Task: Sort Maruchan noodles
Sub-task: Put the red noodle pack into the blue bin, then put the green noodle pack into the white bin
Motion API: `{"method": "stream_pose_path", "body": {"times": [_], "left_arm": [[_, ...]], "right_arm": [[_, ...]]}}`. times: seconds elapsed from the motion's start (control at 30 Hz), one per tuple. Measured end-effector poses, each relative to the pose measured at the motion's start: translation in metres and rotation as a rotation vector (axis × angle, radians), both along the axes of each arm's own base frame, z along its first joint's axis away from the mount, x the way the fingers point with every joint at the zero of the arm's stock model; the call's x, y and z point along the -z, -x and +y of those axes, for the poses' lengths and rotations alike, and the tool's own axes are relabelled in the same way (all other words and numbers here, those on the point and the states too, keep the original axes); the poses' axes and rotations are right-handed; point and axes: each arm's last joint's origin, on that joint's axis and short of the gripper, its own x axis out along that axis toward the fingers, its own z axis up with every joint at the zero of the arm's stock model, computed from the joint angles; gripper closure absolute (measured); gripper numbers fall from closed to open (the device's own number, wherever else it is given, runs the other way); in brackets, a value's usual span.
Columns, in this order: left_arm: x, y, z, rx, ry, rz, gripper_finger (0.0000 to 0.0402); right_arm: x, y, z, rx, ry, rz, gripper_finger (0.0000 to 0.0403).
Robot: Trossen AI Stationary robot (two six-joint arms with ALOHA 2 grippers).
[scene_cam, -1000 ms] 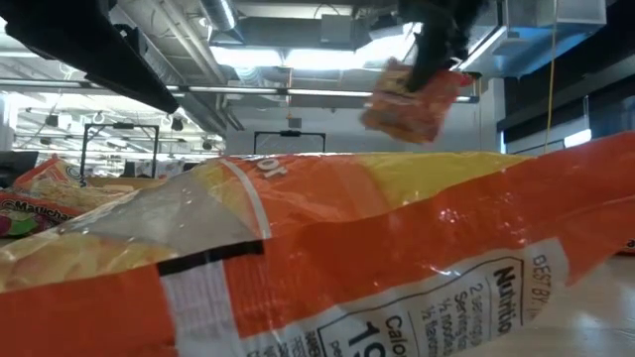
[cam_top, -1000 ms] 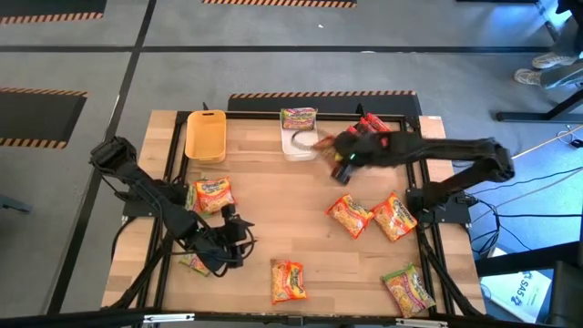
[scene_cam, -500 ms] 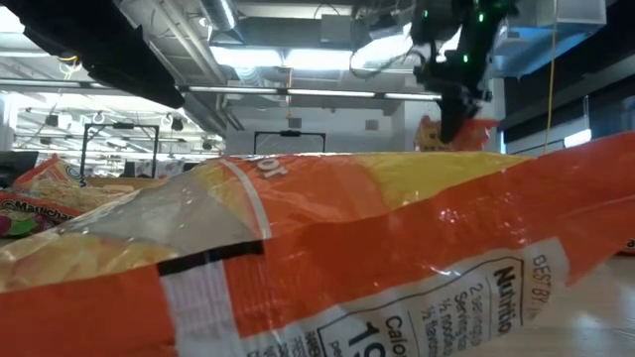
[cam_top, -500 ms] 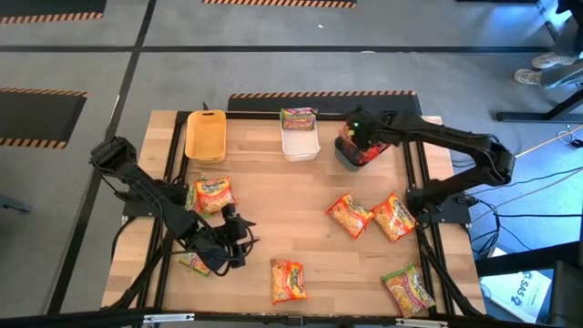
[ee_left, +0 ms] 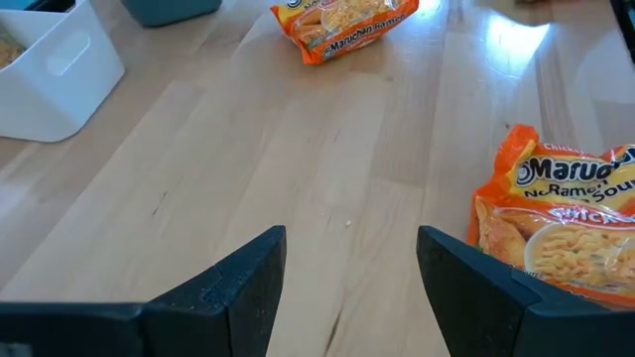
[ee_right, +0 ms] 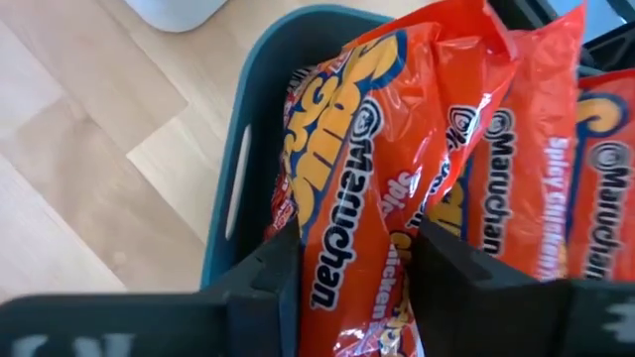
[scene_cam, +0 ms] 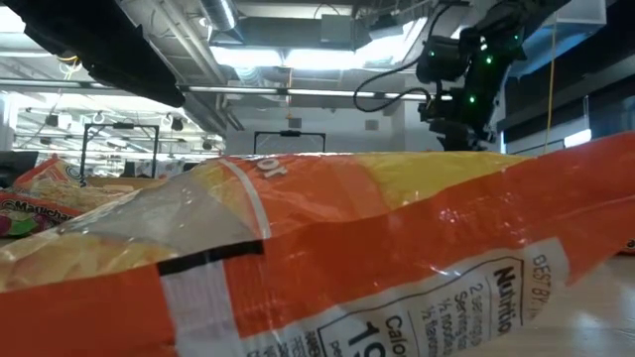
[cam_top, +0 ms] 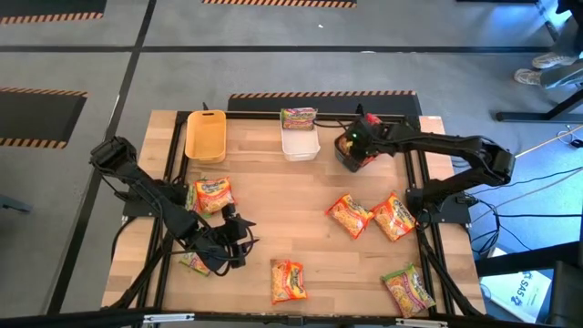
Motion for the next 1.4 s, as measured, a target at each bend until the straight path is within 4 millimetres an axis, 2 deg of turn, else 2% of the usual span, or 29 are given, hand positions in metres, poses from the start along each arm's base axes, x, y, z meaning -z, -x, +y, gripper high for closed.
{"method": "stream_pose_path", "body": {"times": [0.17,0.4,0.5,0.6,0.67,0.77,0.9,1.03,1.17,1.3,1.4], "left_arm": [[0.000,0.000,0.000,0.000,0.001,0.000,0.0179],[0.000,0.000,0.000,0.008,-0.004,0.004,0.0179],[0.000,0.000,0.000,0.017,-0.012,0.005,0.0179],[-0.001,-0.001,0.000,0.013,-0.010,-0.002,0.0179],[-0.001,-0.003,0.002,0.005,-0.006,-0.008,0.0179],[-0.002,-0.006,0.004,-0.011,0.001,-0.019,0.0179],[-0.002,-0.010,0.010,-0.027,-0.008,-0.021,0.0179],[-0.004,-0.017,0.017,-0.027,-0.016,-0.027,0.0179],[-0.006,-0.025,0.023,0.012,0.000,-0.026,0.0179],[-0.008,-0.031,0.029,0.027,0.002,-0.033,0.0179],[-0.008,-0.037,0.031,0.056,0.013,-0.040,0.0179]], "right_arm": [[0.010,0.002,0.000,0.031,0.019,-0.006,0.0244],[0.010,0.003,0.001,0.033,0.016,-0.001,0.0157],[-0.001,0.002,0.000,0.007,0.027,0.025,0.0124],[-0.027,0.001,0.005,-0.007,0.016,0.022,0.0106],[-0.048,0.001,0.014,-0.018,0.018,0.000,0.0101],[-0.074,0.001,0.038,-0.070,0.029,-0.090,0.0101],[-0.086,-0.005,0.083,-0.218,0.040,-0.284,0.0105],[-0.072,-0.017,0.128,-0.401,0.026,-0.436,0.0108],[-0.042,-0.026,0.167,-0.536,-0.007,-0.572,0.0109],[-0.015,-0.030,0.195,-0.615,-0.058,-0.651,0.0109],[-0.001,-0.031,0.207,-0.630,-0.102,-0.619,0.0109]]}}
